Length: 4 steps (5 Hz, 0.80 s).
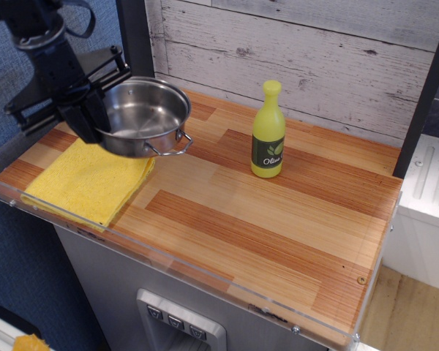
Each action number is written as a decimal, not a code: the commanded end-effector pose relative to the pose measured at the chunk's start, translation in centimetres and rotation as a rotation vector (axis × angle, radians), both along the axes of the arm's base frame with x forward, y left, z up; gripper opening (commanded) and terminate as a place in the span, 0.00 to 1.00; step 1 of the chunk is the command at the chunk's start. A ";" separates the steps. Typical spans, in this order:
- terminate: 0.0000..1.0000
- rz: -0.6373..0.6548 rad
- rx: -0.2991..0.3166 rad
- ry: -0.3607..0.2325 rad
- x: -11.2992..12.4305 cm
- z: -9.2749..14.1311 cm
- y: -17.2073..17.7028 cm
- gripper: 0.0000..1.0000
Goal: Move the pot to the front right edge of the table
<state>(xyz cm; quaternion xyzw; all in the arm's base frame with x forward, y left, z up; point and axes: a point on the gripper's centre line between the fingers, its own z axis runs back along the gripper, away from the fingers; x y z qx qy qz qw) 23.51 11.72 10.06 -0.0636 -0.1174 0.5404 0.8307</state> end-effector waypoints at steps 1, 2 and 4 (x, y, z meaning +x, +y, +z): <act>0.00 0.045 -0.066 -0.046 -1.9 1.3 -4.3 0.00; 0.00 0.096 -0.053 -0.018 -2.0 0.4 -7.0 0.00; 0.00 0.019 -0.059 0.053 -2.0 -1.5 -11.8 0.00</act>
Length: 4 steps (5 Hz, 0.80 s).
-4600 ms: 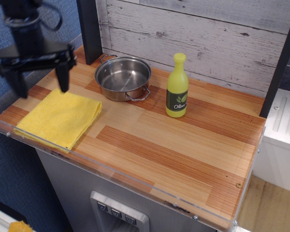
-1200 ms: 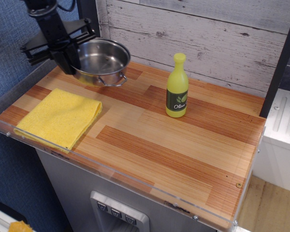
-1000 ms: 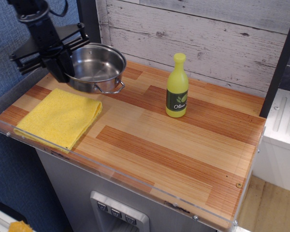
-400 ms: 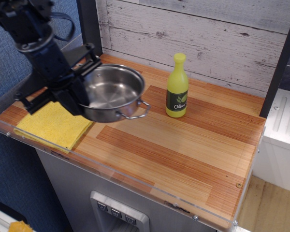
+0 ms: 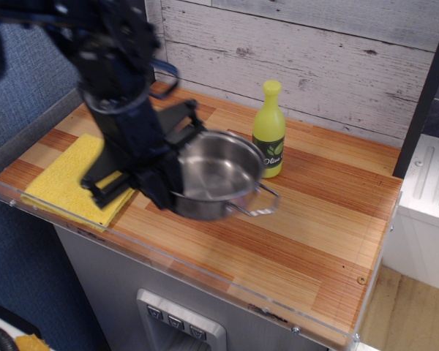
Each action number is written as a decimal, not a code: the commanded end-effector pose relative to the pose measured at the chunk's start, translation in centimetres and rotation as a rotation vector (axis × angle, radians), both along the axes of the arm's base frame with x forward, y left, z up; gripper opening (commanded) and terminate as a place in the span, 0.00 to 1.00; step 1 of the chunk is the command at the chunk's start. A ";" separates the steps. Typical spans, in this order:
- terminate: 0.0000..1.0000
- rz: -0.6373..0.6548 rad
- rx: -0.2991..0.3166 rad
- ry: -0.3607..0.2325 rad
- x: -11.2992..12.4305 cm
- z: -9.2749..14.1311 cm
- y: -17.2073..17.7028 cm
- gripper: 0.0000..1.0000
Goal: Move the pot to the front right edge of the table
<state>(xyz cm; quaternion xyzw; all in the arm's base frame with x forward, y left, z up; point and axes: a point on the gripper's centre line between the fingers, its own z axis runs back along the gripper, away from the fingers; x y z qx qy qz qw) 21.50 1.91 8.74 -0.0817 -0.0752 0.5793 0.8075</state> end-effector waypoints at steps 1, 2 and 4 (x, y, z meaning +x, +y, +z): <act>0.00 -0.094 0.011 0.037 0.2 -1.5 -3.3 0.00; 0.00 -0.111 -0.004 0.077 0.6 -3.4 -4.1 0.00; 0.00 -0.131 0.015 0.115 0.3 -5.5 -4.6 0.00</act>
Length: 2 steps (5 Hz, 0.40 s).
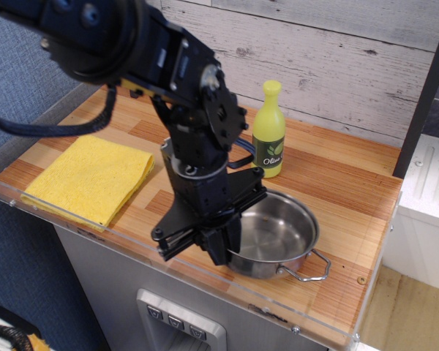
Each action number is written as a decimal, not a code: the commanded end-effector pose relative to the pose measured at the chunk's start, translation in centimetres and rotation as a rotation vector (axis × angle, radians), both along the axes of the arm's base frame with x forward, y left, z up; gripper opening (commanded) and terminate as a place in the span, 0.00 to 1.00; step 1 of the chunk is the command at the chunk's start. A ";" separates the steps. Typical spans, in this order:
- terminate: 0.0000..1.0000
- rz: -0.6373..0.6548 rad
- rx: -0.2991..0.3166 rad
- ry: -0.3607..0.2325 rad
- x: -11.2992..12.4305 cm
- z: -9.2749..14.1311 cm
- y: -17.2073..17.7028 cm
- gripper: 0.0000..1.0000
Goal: Move the pot to the front right edge of the table
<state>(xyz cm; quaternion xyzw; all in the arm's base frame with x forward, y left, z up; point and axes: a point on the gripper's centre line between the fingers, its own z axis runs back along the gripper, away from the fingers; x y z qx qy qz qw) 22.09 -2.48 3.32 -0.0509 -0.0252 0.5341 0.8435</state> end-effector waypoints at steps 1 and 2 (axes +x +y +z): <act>0.00 -0.039 0.012 0.010 -0.5 -0.6 0.1 0.00; 0.00 -0.068 0.016 0.017 -0.7 -0.2 0.2 1.00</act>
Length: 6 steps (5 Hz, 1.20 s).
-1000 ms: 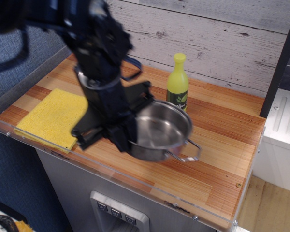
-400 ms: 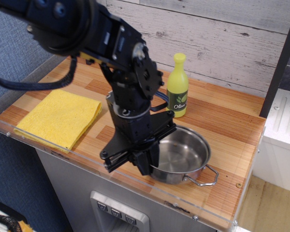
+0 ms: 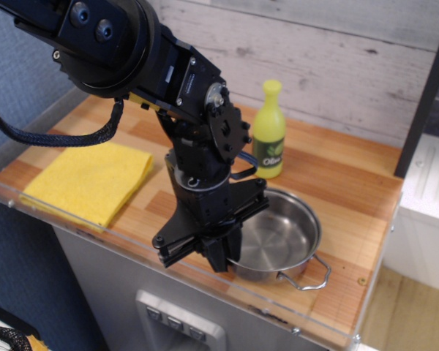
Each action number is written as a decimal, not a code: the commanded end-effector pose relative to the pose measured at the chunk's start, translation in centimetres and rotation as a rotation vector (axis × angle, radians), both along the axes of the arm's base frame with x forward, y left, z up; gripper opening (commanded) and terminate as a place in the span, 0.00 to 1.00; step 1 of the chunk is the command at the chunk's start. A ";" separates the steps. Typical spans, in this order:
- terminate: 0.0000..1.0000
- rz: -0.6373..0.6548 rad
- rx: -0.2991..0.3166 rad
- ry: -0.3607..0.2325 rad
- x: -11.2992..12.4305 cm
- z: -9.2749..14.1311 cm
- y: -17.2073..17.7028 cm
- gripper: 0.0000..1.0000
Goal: Move the pot to the front right edge of the table
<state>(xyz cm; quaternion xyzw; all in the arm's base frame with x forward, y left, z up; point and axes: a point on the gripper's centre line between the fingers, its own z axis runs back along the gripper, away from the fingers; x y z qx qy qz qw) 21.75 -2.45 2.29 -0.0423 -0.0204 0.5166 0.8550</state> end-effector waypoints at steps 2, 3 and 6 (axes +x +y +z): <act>0.00 -0.122 0.053 -0.003 -0.2 2.1 0.5 1.00; 0.00 -0.128 0.055 -0.041 0.0 4.5 1.1 1.00; 0.00 -0.358 0.174 -0.034 2.7 7.7 8.2 1.00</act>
